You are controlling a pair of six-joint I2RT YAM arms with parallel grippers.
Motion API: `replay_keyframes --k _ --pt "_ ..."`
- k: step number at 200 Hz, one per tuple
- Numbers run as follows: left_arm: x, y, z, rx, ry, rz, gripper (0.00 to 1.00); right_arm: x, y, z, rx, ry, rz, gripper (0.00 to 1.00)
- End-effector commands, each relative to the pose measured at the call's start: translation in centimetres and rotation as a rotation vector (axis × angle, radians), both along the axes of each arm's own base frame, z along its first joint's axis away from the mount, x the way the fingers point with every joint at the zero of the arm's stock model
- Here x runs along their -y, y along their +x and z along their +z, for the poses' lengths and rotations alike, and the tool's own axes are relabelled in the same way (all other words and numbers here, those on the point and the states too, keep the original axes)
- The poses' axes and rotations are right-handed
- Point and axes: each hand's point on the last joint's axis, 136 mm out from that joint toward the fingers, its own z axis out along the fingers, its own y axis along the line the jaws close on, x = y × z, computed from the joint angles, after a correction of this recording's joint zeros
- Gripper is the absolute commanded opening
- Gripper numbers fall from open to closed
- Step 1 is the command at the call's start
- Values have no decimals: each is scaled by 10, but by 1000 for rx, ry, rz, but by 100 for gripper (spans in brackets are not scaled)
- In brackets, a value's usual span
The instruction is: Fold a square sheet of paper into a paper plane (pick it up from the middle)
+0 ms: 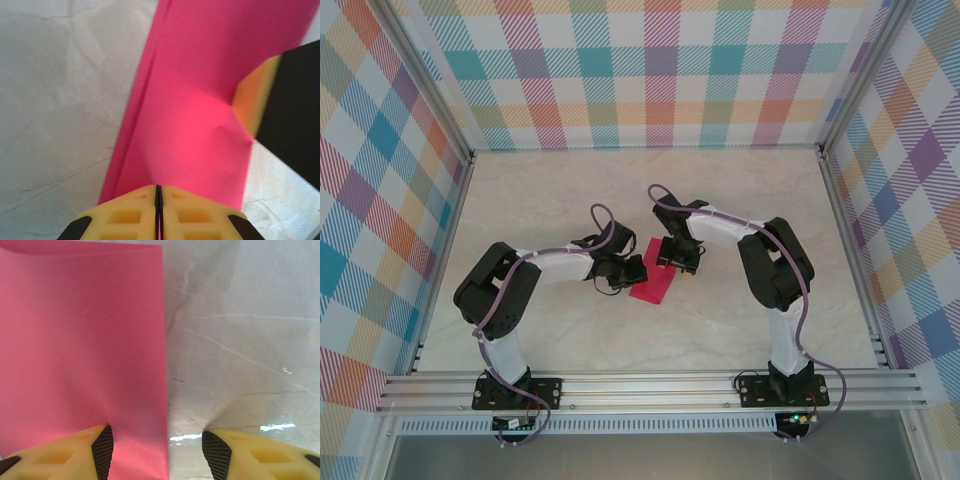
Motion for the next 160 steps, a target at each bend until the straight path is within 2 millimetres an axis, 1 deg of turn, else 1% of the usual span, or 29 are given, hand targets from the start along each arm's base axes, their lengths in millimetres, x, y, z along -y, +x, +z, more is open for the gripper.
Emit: replay_keyframes --k 1,30,85,104,113,122,134,135,138,140,143,146,147,148,160 --pt "-4 -1 -11 -14 51 -3 10 17 -32 -71 -149 -88 -5 56" --pt "-9 -1 -17 -20 79 7 9 16 -32 -72 -150 -85 -7 56" --pt "-16 -1 -19 -12 114 18 8 15 -32 -73 -153 -78 -8 56" --pt "-17 -2 -20 -14 122 16 7 11 -29 -68 -141 -60 1 56" --pt "-19 -4 -23 -23 134 17 6 7 -24 -59 -118 -37 10 56" --pt "-22 -5 -26 -29 146 19 5 1 -18 -46 -83 -2 24 57" --pt "-25 -8 -30 -36 160 19 5 -8 -6 -19 -6 60 46 57" --pt "-26 -8 -30 -36 161 20 4 -8 -6 -19 -6 60 46 57" --pt "-26 -8 -31 -37 164 21 4 -11 -3 -10 21 78 52 58" --pt "-27 -9 -31 -39 166 21 4 -11 -2 -8 27 82 52 58" --pt "-28 -9 -32 -41 169 21 4 -13 2 1 53 99 60 58" --pt "-28 -10 -33 -42 171 22 3 -14 2 4 62 104 63 58" --pt "-29 -10 -33 -44 173 22 3 -15 4 10 78 115 65 58" --pt "-29 -10 -33 -44 174 22 3 -15 4 10 78 115 65 58" --pt "-31 -12 -36 -48 182 23 3 -19 13 36 155 173 83 59"
